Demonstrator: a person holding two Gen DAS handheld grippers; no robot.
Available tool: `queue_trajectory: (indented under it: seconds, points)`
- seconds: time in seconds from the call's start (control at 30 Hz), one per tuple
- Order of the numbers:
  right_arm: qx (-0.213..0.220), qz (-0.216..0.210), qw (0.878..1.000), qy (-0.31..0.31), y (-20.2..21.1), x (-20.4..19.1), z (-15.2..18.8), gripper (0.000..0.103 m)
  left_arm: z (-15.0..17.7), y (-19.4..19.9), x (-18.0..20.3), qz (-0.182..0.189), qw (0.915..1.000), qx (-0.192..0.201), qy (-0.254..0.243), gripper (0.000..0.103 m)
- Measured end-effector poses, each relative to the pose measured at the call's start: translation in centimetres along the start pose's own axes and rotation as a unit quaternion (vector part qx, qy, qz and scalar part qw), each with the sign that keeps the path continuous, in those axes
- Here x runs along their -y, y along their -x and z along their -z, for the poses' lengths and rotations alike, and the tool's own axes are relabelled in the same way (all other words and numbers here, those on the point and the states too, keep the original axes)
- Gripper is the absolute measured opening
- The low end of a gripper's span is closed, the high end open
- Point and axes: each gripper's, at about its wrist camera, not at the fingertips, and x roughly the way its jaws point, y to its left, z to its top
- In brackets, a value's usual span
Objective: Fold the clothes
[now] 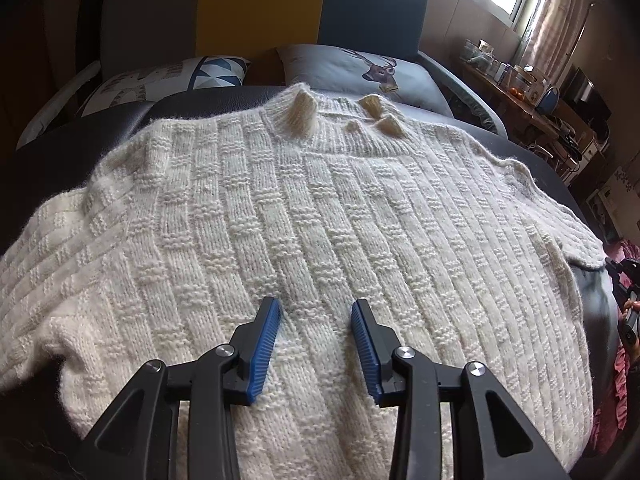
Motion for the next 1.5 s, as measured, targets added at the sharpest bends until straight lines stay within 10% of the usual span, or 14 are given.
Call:
queue_trajectory:
  seconds: [0.33, 0.53, 0.67, 0.73, 0.9, 0.97, 1.03, 1.33, 1.5]
  points:
    - [-0.091, -0.025, 0.973, 0.209, -2.0, -8.9, 8.1, 0.005, -2.9, 1.1, 2.8, 0.119, 0.9913, -0.046, 0.035, 0.036]
    - [-0.055, 0.017, 0.986, 0.158, 0.1, -6.1, 7.1, 0.007, -4.9, 1.9, 11.2, 0.191, 0.9794, -0.056, -0.033, 0.036]
    - [-0.040, 0.069, 0.989, 0.124, 1.9, -2.8, 4.4, 0.022, -4.3, 1.2, 13.0, 0.180, 0.9797, -0.061, -0.065, 0.036]
    - [-0.039, 0.090, 0.990, 0.101, 1.7, -1.3, 2.8, 0.046, -3.9, 0.5, 12.3, 0.158, 0.9831, -0.063, -0.067, 0.036]
    - [-0.014, 0.071, 0.995, 0.074, -0.7, -1.4, 1.0, 0.054, -2.2, -1.8, 9.8, 0.094, 0.9896, -0.082, -0.071, 0.036]
    - [0.005, 0.065, 0.995, 0.078, -2.0, -2.0, 1.0, 0.051, -1.5, -2.4, 9.2, 0.088, 0.9897, -0.082, -0.077, 0.035]
    - [0.004, 0.068, 0.994, 0.081, -3.9, -2.6, 1.1, 0.007, -0.9, -2.5, 9.3, 0.076, 0.9900, -0.070, -0.097, 0.029]
    - [-0.020, -0.008, 0.984, 0.176, -2.6, -8.8, 3.7, 0.007, -1.5, -2.2, 11.0, 0.043, 0.9917, -0.062, -0.104, 0.027]
    - [-0.046, -0.023, 0.962, 0.270, -1.6, -13.1, 7.8, 0.007, -4.2, -1.0, 12.6, 0.146, 0.9848, -0.074, -0.059, 0.027]
